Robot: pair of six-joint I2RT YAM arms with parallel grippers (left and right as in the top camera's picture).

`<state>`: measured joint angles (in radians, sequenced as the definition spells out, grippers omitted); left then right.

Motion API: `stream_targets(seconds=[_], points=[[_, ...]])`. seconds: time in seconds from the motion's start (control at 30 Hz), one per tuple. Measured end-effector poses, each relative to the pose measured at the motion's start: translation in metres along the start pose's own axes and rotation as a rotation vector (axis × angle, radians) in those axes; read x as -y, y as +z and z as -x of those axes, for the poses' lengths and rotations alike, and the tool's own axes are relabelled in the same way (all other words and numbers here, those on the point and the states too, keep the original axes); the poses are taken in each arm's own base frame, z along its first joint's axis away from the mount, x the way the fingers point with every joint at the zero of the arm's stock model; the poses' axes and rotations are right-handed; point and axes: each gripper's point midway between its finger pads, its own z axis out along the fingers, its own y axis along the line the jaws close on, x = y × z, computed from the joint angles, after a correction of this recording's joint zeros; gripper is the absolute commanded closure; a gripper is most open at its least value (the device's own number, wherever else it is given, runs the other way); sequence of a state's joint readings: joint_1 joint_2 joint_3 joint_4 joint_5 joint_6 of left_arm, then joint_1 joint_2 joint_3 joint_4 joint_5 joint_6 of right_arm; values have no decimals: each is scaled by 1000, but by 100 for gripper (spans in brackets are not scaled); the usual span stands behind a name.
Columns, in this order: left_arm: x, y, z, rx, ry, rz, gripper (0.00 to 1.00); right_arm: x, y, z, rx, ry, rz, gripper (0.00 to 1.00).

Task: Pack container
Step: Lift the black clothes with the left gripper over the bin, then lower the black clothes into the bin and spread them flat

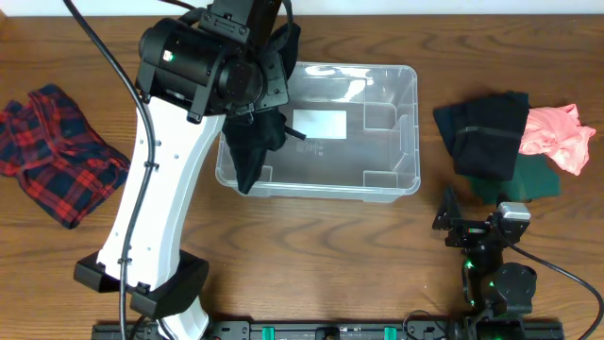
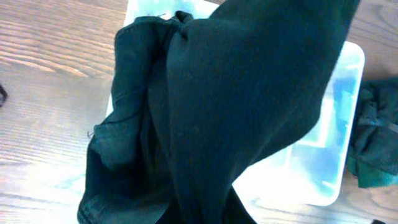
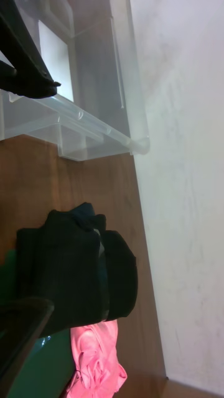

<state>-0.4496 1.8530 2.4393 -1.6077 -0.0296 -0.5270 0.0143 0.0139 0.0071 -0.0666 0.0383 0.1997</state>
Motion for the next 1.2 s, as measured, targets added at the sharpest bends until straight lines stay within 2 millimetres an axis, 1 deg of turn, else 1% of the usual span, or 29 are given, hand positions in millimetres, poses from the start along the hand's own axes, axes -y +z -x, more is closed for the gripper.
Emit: stream_targets(seconds=[0.1, 0.2, 0.43, 0.53, 0.83, 0.9, 0.93, 0.97, 1.1, 1.2], points=[[-1, 2, 0, -2, 0, 10, 94, 0, 0, 0, 0, 0, 0, 1], [0, 9, 0, -17, 2, 20, 94, 0, 0, 0, 0, 0, 0, 1], [2, 43, -1, -85, 10, 67, 94, 0, 0, 0, 0, 0, 0, 1], [2, 52, 0, -97, 11, 88, 94, 0, 0, 0, 0, 0, 0, 1], [-4, 53, 4, -74, -16, 125, 94, 0, 0, 0, 0, 0, 0, 1], [-4, 53, 4, -73, -21, 126, 84, 0, 0, 0, 0, 0, 0, 1], [-4, 53, 4, -73, -21, 126, 76, 0, 0, 0, 0, 0, 0, 1], [-5, 53, 4, -71, -26, 128, 71, 0, 0, 0, 0, 0, 0, 1], [-4, 52, 4, -70, -31, 121, 68, 0, 0, 0, 0, 0, 0, 1], [1, 53, 2, -84, -31, 95, 67, 0, 0, 0, 0, 0, 0, 1]])
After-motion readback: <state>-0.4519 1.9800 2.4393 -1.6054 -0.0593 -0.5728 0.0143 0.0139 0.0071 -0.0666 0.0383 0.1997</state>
